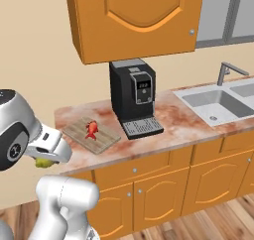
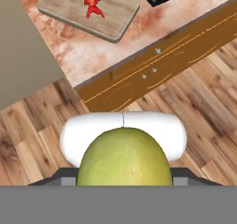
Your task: Retrieve a lemon from the fridge and place it on the cutting board with the fish.
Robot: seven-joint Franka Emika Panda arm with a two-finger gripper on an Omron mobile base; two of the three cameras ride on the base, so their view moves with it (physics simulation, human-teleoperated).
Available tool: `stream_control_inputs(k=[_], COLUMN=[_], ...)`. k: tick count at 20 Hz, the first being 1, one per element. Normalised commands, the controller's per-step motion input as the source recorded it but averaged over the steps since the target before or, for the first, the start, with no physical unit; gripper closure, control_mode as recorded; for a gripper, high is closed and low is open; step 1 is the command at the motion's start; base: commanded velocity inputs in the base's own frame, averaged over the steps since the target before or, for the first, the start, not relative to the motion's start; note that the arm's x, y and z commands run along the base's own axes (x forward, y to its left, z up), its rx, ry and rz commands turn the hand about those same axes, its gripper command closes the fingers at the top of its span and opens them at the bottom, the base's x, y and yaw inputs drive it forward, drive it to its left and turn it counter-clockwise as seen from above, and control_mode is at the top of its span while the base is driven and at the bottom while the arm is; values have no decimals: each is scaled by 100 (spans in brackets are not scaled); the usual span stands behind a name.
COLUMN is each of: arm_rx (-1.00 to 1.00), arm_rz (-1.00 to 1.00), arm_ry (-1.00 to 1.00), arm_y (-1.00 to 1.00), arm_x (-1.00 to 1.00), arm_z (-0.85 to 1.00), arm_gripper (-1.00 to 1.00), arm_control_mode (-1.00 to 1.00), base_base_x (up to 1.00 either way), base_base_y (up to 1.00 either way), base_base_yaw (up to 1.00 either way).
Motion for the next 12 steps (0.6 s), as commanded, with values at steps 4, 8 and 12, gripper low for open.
stream_control_inputs(k=[4, 8, 12], arm_rx=[0, 0, 8], arm_rz=[0, 0, 0], arm_ry=[0, -3, -7], arm_y=[0, 0, 0], arm_x=[0, 43, 65], arm_z=[0, -1, 0], arm_gripper=[100, 100, 100], arm_control_mode=[100, -100, -100], base_base_x=[28, 8, 0], base_base_y=[0, 0, 0], base_base_yaw=[0, 0, 0])
